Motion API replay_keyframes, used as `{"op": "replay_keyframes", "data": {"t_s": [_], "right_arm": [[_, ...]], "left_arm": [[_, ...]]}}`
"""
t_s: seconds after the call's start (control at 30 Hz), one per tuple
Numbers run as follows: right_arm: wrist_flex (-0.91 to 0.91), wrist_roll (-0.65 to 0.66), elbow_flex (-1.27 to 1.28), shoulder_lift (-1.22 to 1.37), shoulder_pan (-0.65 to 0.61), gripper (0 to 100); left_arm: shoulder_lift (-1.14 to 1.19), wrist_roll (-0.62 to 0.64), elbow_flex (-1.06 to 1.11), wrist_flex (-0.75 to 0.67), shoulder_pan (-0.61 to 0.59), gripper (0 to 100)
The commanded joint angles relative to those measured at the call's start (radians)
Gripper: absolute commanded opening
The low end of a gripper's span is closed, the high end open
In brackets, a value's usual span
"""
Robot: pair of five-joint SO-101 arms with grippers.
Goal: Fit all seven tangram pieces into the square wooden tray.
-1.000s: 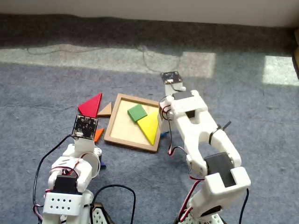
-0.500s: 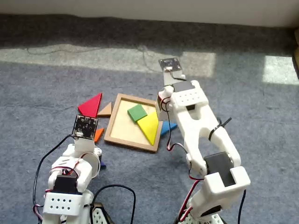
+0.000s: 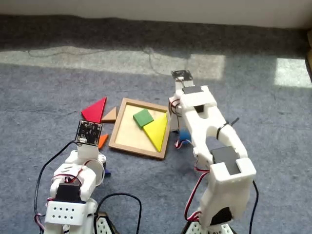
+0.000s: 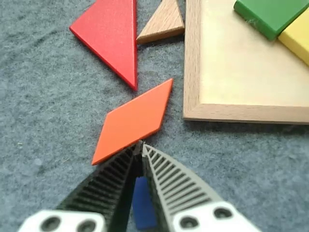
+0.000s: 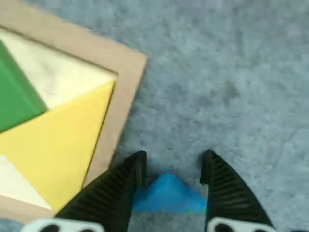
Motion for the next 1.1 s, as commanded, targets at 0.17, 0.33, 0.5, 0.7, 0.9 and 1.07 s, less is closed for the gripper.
{"op": "replay_keyframes", "data": {"t_s": [0.17, 0.33, 0.5, 0.7, 0.9, 1.07], "right_arm": [[0.111, 0.107, -0.01, -0.019, 0.065, 19.5], [0.122, 0.11, -0.002, -0.166, 0.064, 19.5], [0.116, 0.213, 0.122, -0.334, 0.039, 19.5], [-0.012, 0.423, 0.328, -0.467, -0.002, 19.5], [-0.094, 0.6, 0.43, -0.479, -0.007, 19.5], [-0.168, 0.641, 0.47, -0.478, -0.013, 19.5]], "left_arm": [[-0.008, 0.006, 0.028, 0.006, -0.01, 1], [-0.008, 0.006, 0.028, 0.006, -0.01, 1], [-0.008, 0.006, 0.028, 0.006, -0.01, 1], [-0.008, 0.006, 0.028, 0.006, -0.01, 1], [-0.008, 0.006, 0.028, 0.006, -0.01, 1], [-0.008, 0.006, 0.028, 0.006, -0.01, 1]]}}
